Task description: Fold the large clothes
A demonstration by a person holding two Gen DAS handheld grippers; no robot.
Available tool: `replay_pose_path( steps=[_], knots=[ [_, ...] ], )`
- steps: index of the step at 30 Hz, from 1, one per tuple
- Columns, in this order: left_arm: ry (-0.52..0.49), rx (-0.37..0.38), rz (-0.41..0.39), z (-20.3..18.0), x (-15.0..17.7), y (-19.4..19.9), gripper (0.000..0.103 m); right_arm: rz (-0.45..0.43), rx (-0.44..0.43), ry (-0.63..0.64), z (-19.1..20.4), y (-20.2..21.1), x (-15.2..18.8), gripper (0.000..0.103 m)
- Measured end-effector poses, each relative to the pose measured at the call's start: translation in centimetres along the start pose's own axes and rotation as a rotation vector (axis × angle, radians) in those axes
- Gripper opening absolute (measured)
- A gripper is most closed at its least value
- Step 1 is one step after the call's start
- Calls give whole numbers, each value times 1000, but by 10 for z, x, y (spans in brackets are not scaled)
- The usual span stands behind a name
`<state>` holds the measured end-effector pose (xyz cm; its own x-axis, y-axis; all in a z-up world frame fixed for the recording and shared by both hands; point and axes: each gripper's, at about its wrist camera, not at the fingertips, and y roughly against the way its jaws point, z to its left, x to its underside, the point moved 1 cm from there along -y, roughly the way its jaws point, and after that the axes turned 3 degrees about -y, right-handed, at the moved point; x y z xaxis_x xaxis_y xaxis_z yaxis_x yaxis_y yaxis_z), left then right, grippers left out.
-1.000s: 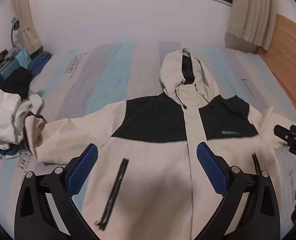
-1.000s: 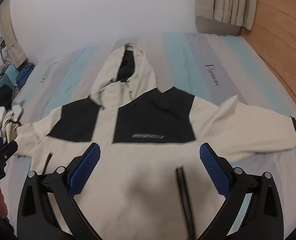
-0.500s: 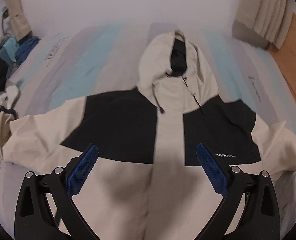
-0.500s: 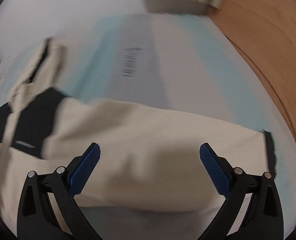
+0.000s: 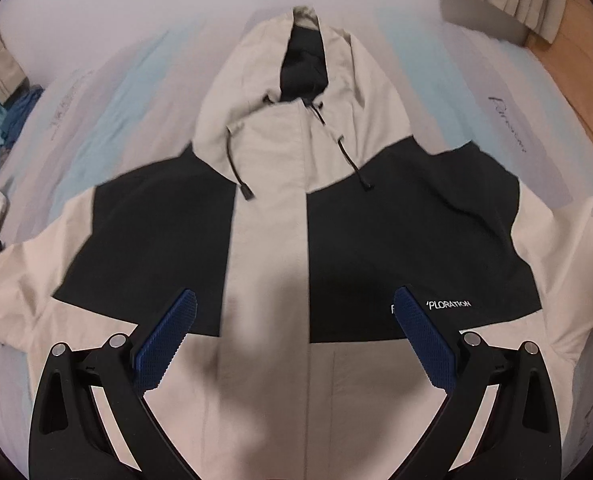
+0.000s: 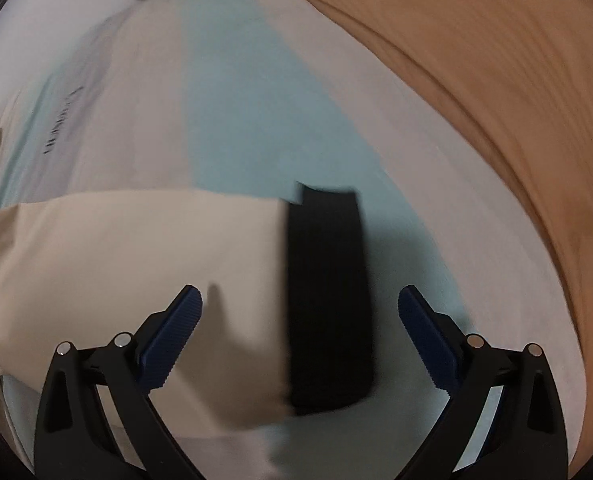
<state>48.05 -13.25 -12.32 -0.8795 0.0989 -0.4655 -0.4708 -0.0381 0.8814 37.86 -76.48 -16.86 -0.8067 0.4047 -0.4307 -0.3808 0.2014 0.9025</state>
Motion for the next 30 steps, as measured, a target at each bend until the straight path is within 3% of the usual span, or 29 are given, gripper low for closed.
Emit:
replay_pose_path(
  steps=[5, 10, 18, 22, 25, 30],
  knots=[
    [-10, -1, 32, -14, -5, -11, 97, 60, -90, -60, -23, -15, 11, 87],
    [-17, 13, 43, -24, -6, -6, 97, 64, -155, -57, -20, -8, 16, 62],
    [-34, 21, 39, -33, -3, 3, 97, 109, -163, -70, -18, -15, 13, 62],
    [-34, 20, 46, -31, 3, 4, 97, 115, -112, -69, -7, -10, 9, 52],
    [-37, 23, 42, -28, 6, 7, 97, 101, -93, -79, 0, 5, 11, 49],
    [-32, 34, 38, -16, 9, 16, 97, 65, -145, -65, 23, 45, 11, 48]
  ],
)
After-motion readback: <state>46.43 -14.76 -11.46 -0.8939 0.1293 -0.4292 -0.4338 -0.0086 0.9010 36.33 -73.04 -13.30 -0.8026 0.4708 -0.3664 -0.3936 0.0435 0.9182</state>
